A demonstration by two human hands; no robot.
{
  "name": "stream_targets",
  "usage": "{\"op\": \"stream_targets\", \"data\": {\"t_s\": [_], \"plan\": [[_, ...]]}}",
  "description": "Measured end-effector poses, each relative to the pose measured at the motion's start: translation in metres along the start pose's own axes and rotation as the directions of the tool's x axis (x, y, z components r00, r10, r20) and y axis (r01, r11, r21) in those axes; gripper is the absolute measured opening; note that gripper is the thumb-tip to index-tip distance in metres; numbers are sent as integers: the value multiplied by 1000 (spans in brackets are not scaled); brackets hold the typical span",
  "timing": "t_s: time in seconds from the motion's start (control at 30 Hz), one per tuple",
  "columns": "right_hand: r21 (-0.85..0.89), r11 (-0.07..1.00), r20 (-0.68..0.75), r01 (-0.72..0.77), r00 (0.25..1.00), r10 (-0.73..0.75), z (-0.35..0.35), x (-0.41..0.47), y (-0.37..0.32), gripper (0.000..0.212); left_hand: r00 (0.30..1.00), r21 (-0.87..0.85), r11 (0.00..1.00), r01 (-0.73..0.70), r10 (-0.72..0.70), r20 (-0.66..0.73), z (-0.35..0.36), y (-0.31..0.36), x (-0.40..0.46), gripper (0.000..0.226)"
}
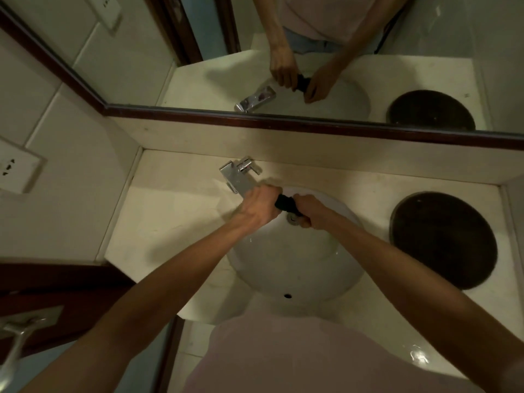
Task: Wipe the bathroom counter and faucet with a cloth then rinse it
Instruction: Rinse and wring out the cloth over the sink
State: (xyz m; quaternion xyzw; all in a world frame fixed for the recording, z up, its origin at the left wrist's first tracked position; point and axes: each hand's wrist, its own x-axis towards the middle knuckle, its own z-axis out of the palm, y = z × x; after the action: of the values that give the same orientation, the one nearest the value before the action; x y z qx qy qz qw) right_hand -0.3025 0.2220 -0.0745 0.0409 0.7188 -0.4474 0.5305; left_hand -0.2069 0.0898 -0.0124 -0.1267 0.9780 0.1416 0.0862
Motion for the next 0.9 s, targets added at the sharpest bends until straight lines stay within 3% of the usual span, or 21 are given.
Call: {"op": "stream_targets", "data": {"t_s": [0.07, 0.13, 0.2, 0.27, 0.33, 0.4, 0.43, 0.5, 0.57, 0.63, 0.7, 0.8, 0.83, 0.9], "plan": [[78, 953, 264, -292, 928, 262, -12, 12, 9, 32, 997, 85, 994, -70, 68, 28, 7, 5, 0, 12], [3, 909, 436, -417, 818, 374, -23, 19, 16, 31, 986, 208, 964, -166, 158, 56, 15, 11, -2, 14], [-48, 898, 471, -437, 783, 407, -30, 17, 17, 31, 981, 300, 933, -196, 183, 71, 25, 15, -3, 19], [-28, 914, 421, -406, 824, 379, -32, 10, 15, 41, 992, 256, 959, -121, 106, 72, 31, 19, -2, 28], [43, 946, 324, -321, 901, 290, -33, 0, 10, 51, 992, 90, 996, -3, -8, 126, 32, 21, 0, 36], [69, 985, 175, -157, 974, 143, -35, -7, 9, 43, 957, -217, 967, 136, -71, 281, 28, 17, -1, 40], [31, 999, 89, -45, 995, 42, -36, -9, 9, 37, 920, -410, 883, 229, -58, 388, 25, 13, -1, 40], [-123, 976, -63, 178, 980, -187, -38, -8, 7, 28, 843, -685, 583, 437, 2, 538, 16, 4, -1, 36], [-297, 880, -112, 371, 901, -418, -38, -7, 1, 29, 817, -752, 381, 539, -18, 576, 7, -6, 1, 32], [-433, 720, -61, 543, 779, -624, -37, -13, -8, 32, 792, -753, 290, 590, -28, 610, -3, -13, 2, 18], [-513, 547, 7, 662, 641, -768, -34, -27, -21, 29, 763, -760, 159, 630, 56, 644, -6, -18, 1, 14], [-596, 300, 108, 745, 444, -889, -27, -49, -41, 19, 728, -728, -136, 672, 298, 617, -1, -21, -4, 48], [-612, 242, 138, 753, 403, -905, -26, -55, -46, 17, 713, -713, -161, 683, 361, 601, 1, -19, -5, 56], [-634, 127, 202, 763, 322, -925, -22, -64, -52, 20, 671, -710, -115, 695, 460, 582, -1, -10, -8, 63]]}}
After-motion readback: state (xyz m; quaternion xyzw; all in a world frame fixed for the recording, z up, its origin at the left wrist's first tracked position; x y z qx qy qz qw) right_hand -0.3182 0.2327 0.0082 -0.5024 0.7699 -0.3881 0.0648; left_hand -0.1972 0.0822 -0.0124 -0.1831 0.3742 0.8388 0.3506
